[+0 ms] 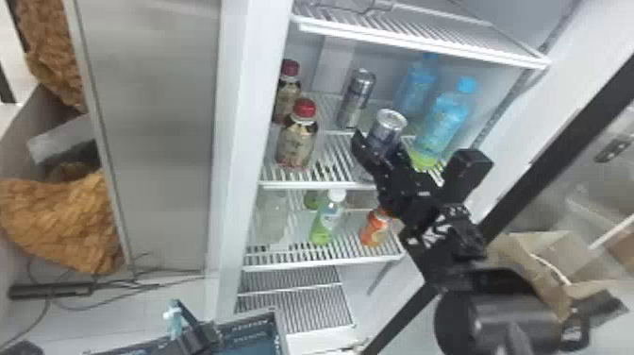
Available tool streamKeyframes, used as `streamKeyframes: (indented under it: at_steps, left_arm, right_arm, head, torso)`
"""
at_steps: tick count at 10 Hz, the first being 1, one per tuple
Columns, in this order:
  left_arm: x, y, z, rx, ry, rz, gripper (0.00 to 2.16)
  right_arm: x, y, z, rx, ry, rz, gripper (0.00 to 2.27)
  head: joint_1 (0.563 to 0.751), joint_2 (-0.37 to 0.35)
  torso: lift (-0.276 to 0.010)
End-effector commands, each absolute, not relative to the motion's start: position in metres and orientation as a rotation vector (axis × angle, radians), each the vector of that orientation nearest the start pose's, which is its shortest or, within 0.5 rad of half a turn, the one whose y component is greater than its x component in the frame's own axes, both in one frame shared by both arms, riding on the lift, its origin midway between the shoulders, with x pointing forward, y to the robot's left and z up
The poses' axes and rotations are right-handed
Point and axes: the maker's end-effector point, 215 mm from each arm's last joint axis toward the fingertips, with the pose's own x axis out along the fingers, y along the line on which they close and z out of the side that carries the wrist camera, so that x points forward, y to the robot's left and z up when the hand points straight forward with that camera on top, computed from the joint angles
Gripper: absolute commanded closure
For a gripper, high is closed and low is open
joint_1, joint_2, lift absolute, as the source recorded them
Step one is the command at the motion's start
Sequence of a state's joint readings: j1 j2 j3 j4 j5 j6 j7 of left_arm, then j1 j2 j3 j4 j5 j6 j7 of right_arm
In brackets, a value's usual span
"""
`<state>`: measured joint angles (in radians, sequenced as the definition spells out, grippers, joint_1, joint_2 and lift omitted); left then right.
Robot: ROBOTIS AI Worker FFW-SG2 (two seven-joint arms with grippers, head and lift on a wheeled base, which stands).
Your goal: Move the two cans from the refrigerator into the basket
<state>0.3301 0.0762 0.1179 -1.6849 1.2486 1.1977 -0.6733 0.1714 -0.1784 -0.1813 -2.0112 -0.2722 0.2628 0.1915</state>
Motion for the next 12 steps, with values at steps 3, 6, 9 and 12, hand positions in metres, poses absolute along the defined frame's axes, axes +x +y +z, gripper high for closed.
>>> streamKeyframes:
  at_steps: [3,6,9,12]
  left_arm:
    - [0.305,0.026,-0.386,-1.526,0.764,-1.007,1.19]
    - [0.303,0.026,-0.387,-1.529,0.767,-1.004,1.19]
    - [0.305,0.028,-0.388,-1.528,0.761,-0.998,1.19]
    - [0.304,0.026,-0.388,-1.528,0.763,-1.001,1.19]
  right_arm:
    - [0.488,-0.28,-0.234,0.052,0.008,0.146,1.29]
    - [0.444,-0.248,-0.255,0.074,0.123,0.205,1.29]
    - [0.405,-0.206,-0.298,0.159,0.259,0.278,1.29]
    - [0.372,-0.162,-0.33,0.231,0.381,0.368,1.29]
  head:
    - [0.695,-0.35]
    - [0.695,-0.344]
    - [0.695,-0.315]
    - [0.695,-0.267]
  torso:
    - [-0.031]
    - [-0.031]
    - [-0.031]
    - [-0.031]
